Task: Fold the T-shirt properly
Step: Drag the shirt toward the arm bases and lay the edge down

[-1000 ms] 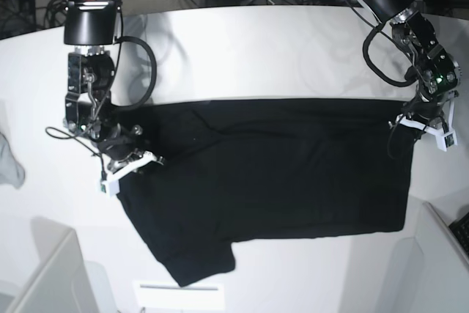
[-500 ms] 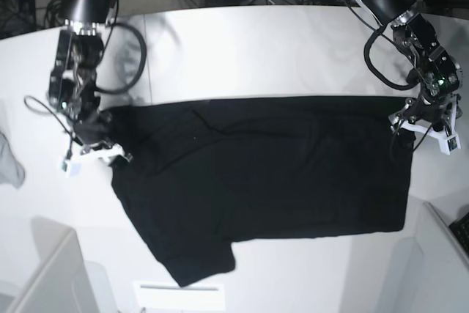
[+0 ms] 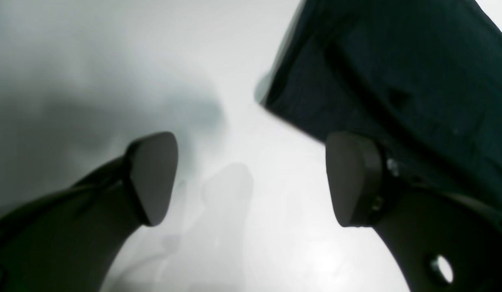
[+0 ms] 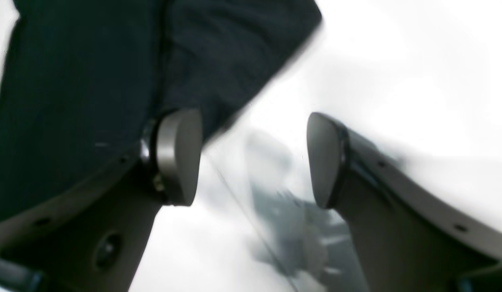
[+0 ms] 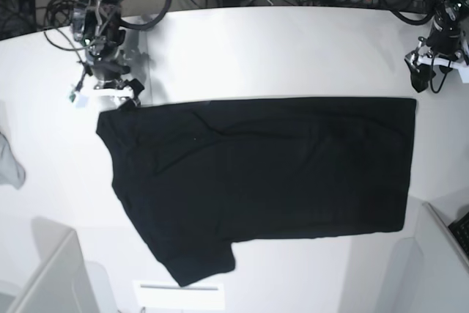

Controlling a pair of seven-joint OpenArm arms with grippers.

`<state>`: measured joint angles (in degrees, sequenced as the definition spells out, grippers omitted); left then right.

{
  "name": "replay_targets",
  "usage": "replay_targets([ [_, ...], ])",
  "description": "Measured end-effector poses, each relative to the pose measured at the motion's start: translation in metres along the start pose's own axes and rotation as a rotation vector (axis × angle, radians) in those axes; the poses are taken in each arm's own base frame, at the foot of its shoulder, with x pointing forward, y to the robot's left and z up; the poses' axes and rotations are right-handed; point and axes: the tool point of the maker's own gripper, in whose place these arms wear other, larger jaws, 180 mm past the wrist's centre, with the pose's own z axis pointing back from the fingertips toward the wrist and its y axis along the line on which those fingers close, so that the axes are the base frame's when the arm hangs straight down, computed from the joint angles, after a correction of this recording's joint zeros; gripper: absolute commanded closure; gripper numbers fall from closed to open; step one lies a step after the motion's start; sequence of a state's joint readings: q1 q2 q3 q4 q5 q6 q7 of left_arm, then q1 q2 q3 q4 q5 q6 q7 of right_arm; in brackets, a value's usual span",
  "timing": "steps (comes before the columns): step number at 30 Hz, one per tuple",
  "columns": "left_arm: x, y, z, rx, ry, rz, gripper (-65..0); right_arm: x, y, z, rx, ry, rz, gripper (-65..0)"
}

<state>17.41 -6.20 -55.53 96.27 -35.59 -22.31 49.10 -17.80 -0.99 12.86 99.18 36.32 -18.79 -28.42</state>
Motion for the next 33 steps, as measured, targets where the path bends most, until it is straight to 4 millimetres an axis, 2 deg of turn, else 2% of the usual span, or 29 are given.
replay_targets([
  [1, -0.002, 0.001, 0.001, 0.004, 0.004, 0.002, -55.0, -0.004, -0.004, -0.004, -0.010, 0.003, -0.004, -38.9],
  [5, -0.003, -0.001, 0.000, -0.005, 0.005, 0.005, -55.0, 0.009, -0.006, -0.019, -0.026, -0.066, -0.001, -39.0],
  [11, -0.005, 0.001, 0.000, 0.004, 0.012, 0.002, -55.0, 0.025, -0.003, -0.039, -0.025, -0.077, 0.025, -39.0],
  [14, -0.008, 0.000, -0.010, -0.007, 0.016, 0.041, -55.0, 0.030, -0.002, -0.042, -0.027, -0.086, 0.028, -38.9],
  [19, -0.029, 0.005, -0.031, -0.005, 0.068, 0.136, -55.0, 0.031, 0.000, -0.042, -0.025, -0.087, 0.028, -38.6],
  [28, -0.007, -0.017, -0.067, -0.079, 0.025, 0.212, -54.8, 0.031, 0.000, -0.042, -0.023, -0.086, 0.027, -38.4],
  [33, 0.001, -0.018, -0.078, -0.048, 0.033, 0.171, -54.8, 0.031, 0.000, -0.043, -0.023, -0.086, 0.027, -38.4],
])
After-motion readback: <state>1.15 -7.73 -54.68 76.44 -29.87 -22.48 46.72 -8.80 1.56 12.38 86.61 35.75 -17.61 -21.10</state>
